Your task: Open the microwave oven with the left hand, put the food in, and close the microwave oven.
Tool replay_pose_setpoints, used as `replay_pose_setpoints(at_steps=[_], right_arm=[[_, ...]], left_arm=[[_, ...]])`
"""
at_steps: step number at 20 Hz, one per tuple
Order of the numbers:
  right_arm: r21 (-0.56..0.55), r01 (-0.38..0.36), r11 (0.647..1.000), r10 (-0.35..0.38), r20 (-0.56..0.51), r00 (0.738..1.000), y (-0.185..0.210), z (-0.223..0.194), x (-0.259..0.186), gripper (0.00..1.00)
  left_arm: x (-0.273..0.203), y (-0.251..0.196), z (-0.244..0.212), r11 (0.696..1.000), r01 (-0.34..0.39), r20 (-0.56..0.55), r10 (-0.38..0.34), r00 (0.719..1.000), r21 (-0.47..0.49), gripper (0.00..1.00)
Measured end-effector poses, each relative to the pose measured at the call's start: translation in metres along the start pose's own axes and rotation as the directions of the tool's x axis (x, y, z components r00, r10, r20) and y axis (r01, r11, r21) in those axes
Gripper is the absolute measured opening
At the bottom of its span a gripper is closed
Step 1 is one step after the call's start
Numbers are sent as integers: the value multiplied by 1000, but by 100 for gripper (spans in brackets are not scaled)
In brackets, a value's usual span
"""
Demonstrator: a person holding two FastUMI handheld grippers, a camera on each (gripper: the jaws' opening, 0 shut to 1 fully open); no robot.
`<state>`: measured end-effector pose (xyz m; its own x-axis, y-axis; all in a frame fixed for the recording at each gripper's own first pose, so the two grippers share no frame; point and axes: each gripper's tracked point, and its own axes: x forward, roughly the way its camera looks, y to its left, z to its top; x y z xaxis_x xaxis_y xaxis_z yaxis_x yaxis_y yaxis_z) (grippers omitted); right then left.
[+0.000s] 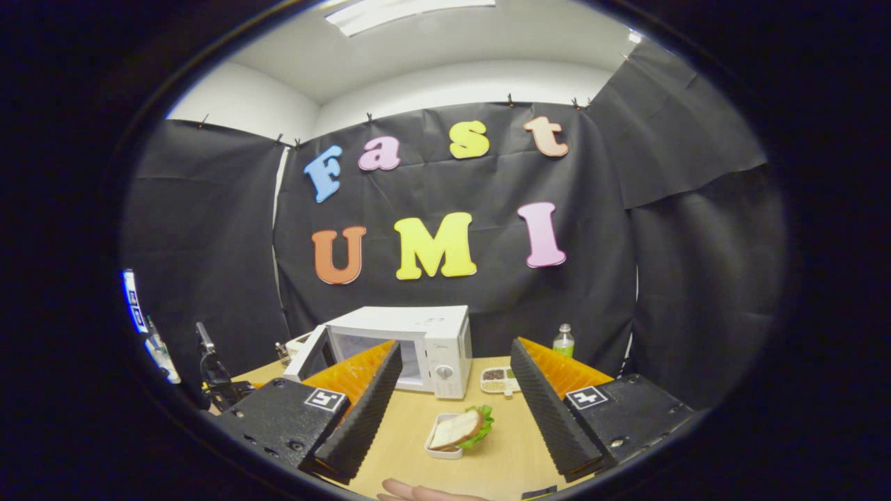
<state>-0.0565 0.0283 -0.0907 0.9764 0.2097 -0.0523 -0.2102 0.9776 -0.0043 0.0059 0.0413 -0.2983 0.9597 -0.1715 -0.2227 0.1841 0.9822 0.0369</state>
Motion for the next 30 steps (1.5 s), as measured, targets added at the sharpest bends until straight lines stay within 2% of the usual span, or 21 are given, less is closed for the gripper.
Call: replay_pose_setpoints(at_steps=[1, 2, 3, 7, 11, 12, 14, 15, 16, 17, 18, 19, 22, 23, 24, 25, 26, 27, 28, 29, 30], right_arm=[[-4, -3, 1000, 3, -5, 1000, 2, -2, 1, 90], [-9, -6, 1000, 6, -9, 1000, 4, -4, 2, 90], [-16, -6, 1000, 6, -13, 1000, 6, -5, 3, 90], [-37, 4, 999, -5, -37, 999, 5, -11, 15, 90], [-32, 17, 999, -20, -82, 996, -2, -16, 35, 90], [-34, 23, 999, -26, -103, 994, -4, -19, 41, 100], [-45, 12, 999, -19, -162, 987, -5, -28, 56, 100], [-58, -17, 998, 5, -204, 979, -2, -34, 64, 100], [-63, -42, 997, 27, -235, 972, 0, -39, 74, 90], [-63, -59, 996, 40, -266, 963, -2, -44, 83, 91], [-61, -77, 995, 55, -303, 951, -5, -50, 90, 100], [-61, -89, 994, 63, -347, 936, -9, -58, 98, 91], [-49, -110, 993, 75, -464, 883, -24, -83, 121, 91], [-30, -121, 992, 91, -495, 864, -28, -91, 129, 100], [-4, -137, 991, 114, -531, 839, -30, -100, 135, 92], [28, -145, 989, 135, -564, 814, -33, -112, 139, 91], [62, -148, 987, 155, -597, 787, -38, -123, 143, 92], [96, -159, 983, 184, -635, 750, -41, -136, 145, 100], [127, -156, 980, 201, -670, 715, -45, -149, 147, 99], [160, -154, 975, 222, -696, 683, -48, -161, 149, 88], [193, -157, 969, 248, -717, 652, -51, -173, 151, 98]], left_arm=[[-13, 10, -8, 1000, -19, -32, 19, 999, -21, 82], [-29, 21, -10, 998, -46, -46, 45, 998, -36, 86], [-45, 37, -9, 995, -89, -48, 87, 995, -50, 98], [-91, 71, 9, 973, -211, -24, 209, 978, -89, 98], [-121, 97, 43, 949, -292, 40, 299, 954, -119, 97], [-127, 99, 53, 944, -299, 52, 309, 950, -142, 97], [-136, 101, 70, 936, -307, 71, 322, 944, -173, 97], [-138, 102, 78, 933, -315, 79, 332, 940, -175, 97], [-140, 104, 85, 929, -328, 90, 346, 934, -171, 97], [-138, 107, 92, 924, -347, 98, 365, 926, -163, 97], [-136, 105, 98, 921, -354, 99, 372, 923, -160, 97], [-133, 100, 103, 922, -352, 101, 370, 924, -159, 98], [-122, 88, 126, 929, -333, 136, 355, 925, -162, 97], [-118, 84, 135, 931, -327, 153, 352, 923, -165, 97], [-112, 80, 142, 934, -320, 172, 345, 923, -159, 97], [-108, 76, 148, 936, -317, 188, 343, 920, -153, 97], [-102, 71, 154, 938, -313, 202, 338, 919, -148, 97], [-97, 66, 160, 942, -305, 218, 330, 919, -141, 97], [-93, 63, 164, 944, -301, 226, 325, 918, -136, 97], [-88, 60, 167, 945, -298, 228, 322, 919, -134, 97], [-81, 56, 168, 948, -288, 226, 313, 923, -136, 97]])
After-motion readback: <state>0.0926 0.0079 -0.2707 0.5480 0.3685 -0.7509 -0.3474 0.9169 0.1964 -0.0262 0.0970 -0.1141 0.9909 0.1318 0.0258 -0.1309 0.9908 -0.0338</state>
